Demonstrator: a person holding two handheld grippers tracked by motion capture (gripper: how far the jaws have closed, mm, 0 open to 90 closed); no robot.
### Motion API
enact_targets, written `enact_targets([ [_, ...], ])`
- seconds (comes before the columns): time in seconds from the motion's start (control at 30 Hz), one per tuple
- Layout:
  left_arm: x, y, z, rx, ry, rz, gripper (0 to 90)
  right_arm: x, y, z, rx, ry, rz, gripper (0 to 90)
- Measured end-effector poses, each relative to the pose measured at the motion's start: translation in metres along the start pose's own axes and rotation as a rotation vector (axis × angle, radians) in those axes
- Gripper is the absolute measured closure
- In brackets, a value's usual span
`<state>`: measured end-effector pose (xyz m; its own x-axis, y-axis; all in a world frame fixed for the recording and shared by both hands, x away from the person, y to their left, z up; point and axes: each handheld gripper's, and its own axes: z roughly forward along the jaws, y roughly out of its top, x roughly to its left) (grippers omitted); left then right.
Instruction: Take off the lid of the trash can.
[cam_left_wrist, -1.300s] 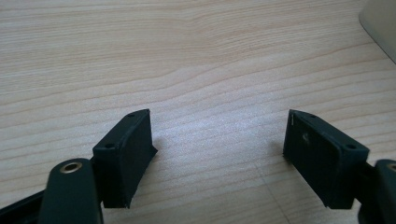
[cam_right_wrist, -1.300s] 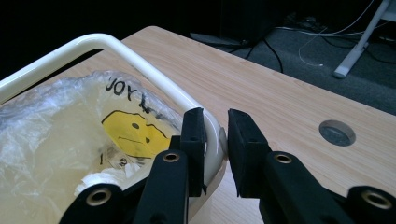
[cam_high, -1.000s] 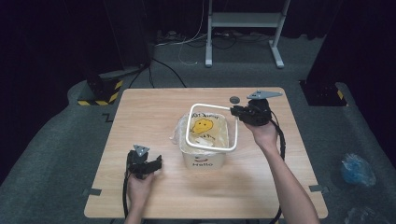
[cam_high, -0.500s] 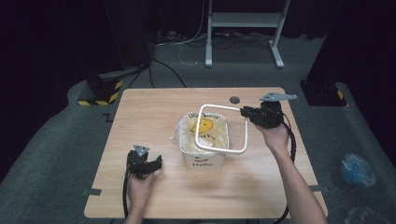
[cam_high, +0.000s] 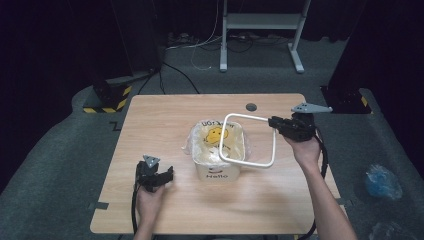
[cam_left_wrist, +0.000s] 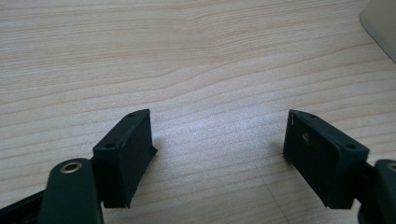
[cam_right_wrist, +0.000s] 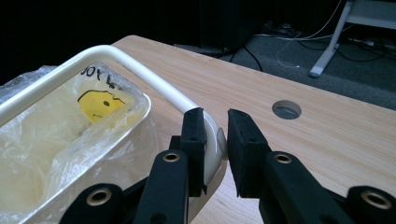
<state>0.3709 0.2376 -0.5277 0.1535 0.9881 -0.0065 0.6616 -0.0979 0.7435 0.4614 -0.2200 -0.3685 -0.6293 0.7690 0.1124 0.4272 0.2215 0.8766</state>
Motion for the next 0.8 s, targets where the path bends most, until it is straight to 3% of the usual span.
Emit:
enact_targets([
  [0.8,0.000,0.000,0.000,0.000,0.000,0.000,24.1,-0.024,-0.025,-0.034,-0.018,-0.042,0.049,77.3],
])
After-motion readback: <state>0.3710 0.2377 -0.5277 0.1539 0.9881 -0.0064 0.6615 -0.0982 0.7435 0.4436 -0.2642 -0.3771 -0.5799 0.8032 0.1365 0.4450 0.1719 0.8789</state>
